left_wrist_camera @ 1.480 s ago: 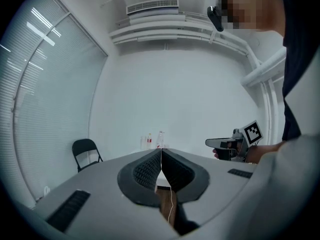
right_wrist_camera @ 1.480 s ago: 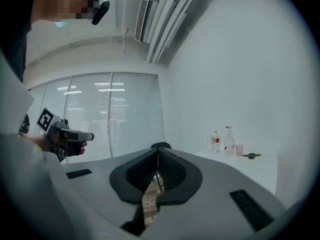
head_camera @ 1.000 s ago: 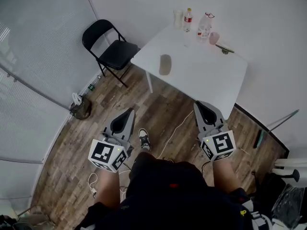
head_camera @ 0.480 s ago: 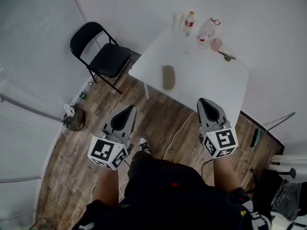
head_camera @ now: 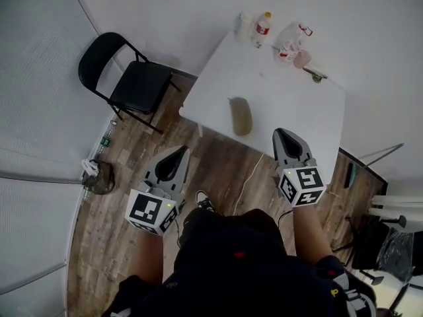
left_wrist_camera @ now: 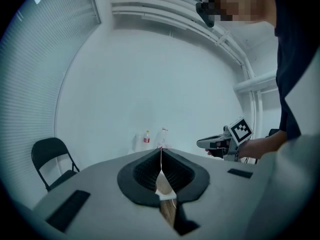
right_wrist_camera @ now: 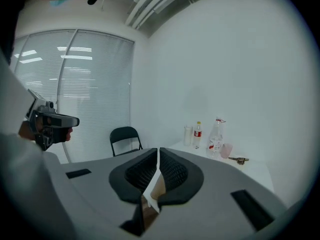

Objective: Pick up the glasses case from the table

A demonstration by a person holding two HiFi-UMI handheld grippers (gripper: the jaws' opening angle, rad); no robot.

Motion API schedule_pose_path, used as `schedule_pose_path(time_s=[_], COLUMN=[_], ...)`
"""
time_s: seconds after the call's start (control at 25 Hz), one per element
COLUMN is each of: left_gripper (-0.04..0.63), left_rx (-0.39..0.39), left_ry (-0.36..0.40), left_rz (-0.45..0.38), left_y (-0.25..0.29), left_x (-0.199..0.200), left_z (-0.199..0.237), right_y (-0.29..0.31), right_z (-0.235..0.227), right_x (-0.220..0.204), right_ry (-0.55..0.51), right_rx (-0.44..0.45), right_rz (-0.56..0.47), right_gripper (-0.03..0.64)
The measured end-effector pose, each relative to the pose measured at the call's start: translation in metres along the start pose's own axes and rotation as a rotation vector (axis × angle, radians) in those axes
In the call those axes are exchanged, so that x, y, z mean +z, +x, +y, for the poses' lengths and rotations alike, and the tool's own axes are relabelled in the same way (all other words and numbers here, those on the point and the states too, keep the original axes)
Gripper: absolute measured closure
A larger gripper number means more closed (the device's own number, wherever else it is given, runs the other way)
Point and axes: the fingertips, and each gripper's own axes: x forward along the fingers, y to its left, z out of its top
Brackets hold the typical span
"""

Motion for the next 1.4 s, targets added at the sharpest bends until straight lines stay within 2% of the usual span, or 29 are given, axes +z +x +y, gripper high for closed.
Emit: schedule_pose_path(time_s=[0.2,0.24,0.32,0.4,0.52,0.68,0.88,1.08,1.4], left_gripper=[0.572,0.572,0.572,0.572,0.572,0.572,0.572,0.572,0.572], left_rx=[-0.032,-0.034,-0.031,-0.013,0.036,0.099,0.163,0.185,0.203], left_ry=[-0.035,-0.042,-0.087,-0.140,-0.156,-0.166,-0.186,-0.198,-0.194], left_rz=[0.034,0.040,0.037,0.032,0.054,0.092,0.113,0.135,0.156], left_y=[0.023,0.027,0.034,0.038,0.041,0.040,0.039,0.039,0.031], left_x=[-0.016,-0.018,-0.020,-0.024,-0.032,-0.045,-0.056,-0.067,-0.068], left_z=[0.018,0.019,0.020,0.021,0.024,0.034,0.042,0.048,0.055], right_y=[0.040,0.051,0.074,0.097,0.130,0.176,0.222,0.257,0.271], right_z=[-0.009,-0.009,-0.009,-0.013,-0.023,-0.031,-0.028,-0.032,-0.036], right_x=[-0.007,-0.010,-0.021,-0.038,-0.066,-0.108,-0.157,-0.207,-0.240], right_ry=[-0.028,-0.037,-0.032,0.001,0.036,0.004,0.016,-0.032,0.124], right_rx=[-0.043,-0.037,-0.004,0.015,0.025,0.034,0.037,-0.031,-0.116], right_rz=[0.035,0.046,0.080,0.116,0.184,0.291,0.414,0.522,0.653], right_gripper=[0.586,0.556,0.453,0.392,0.345,0.290,0.252,0.229,0.209])
